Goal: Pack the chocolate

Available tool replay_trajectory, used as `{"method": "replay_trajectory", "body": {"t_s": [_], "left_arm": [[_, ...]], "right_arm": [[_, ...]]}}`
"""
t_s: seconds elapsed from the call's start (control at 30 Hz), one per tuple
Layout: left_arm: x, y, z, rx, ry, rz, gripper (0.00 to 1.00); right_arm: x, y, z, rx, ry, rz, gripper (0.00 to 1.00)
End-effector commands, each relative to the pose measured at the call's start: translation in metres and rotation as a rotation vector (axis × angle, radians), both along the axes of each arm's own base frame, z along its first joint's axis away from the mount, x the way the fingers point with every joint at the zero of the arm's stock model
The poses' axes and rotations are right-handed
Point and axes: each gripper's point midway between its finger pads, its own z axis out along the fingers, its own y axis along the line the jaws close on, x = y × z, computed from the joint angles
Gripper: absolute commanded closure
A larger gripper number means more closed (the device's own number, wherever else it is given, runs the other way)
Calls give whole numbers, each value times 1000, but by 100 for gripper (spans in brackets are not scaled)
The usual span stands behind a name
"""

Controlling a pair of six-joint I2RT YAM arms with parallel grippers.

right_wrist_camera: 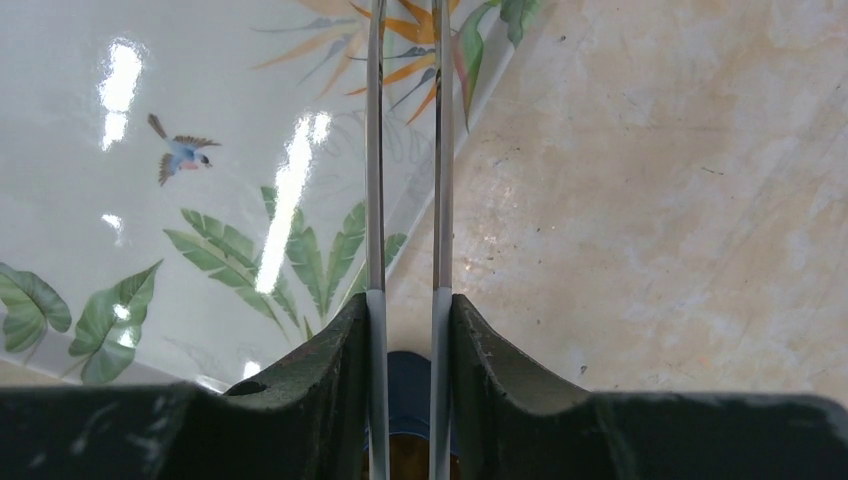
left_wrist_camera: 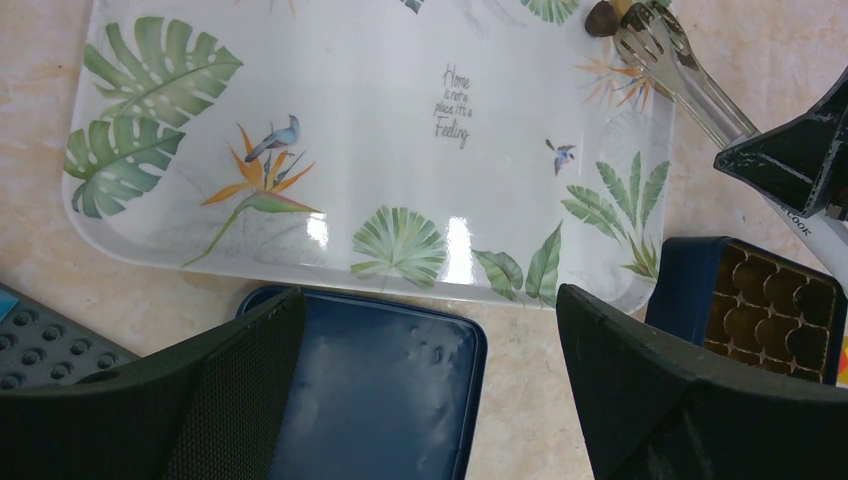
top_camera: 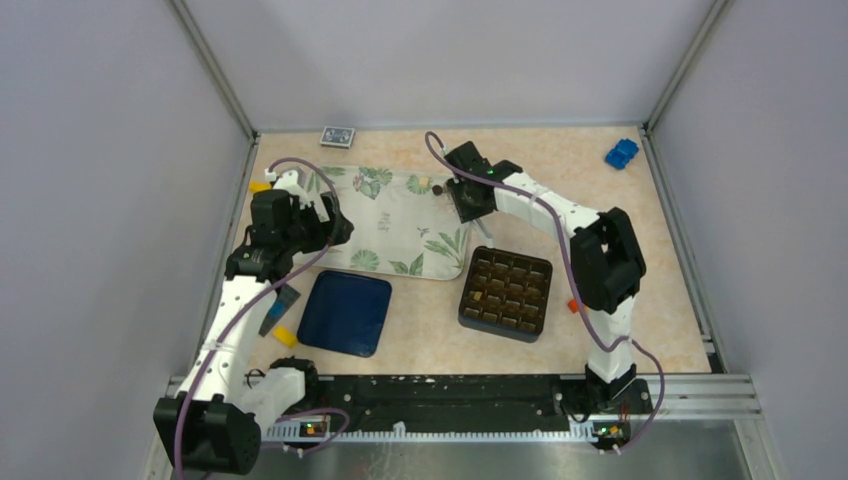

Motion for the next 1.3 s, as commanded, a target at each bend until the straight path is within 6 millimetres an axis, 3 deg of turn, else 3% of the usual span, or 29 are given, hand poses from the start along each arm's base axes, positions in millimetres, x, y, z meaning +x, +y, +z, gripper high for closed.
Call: {"method": "replay_trajectory", "body": {"t_s": [0.0,0.13,0.3,0.53,0.67,0.83,1.03,1.27], "left_arm": [[5,3,18,14,-63,-1,1],[6,0,19,9,-66,-11,1],[8,-1,19,8,-71,-19,1],[11,-2,18,13,-69,-31,1],[12,-2,17,13,-67,-32,1],[13,-4,18,4,-69,-39,1],[14,-4,21,6,-75,-42,1],[15,-5,22,-4,-74,-39,1]], "right_arm": [[8,6,49,82,-99,4,85],[-11,-2,78,123,-115,19,88],[-57,-21,106,171,-97,75,88],[-154,-48,110,210,25,195,88],[-190,-63,113,226,74,202,89],[-212,-75,118,239,104,198,91],[-237,-87,109,202,195,214,92],[-260,-88,102,180,283,246,93]]}}
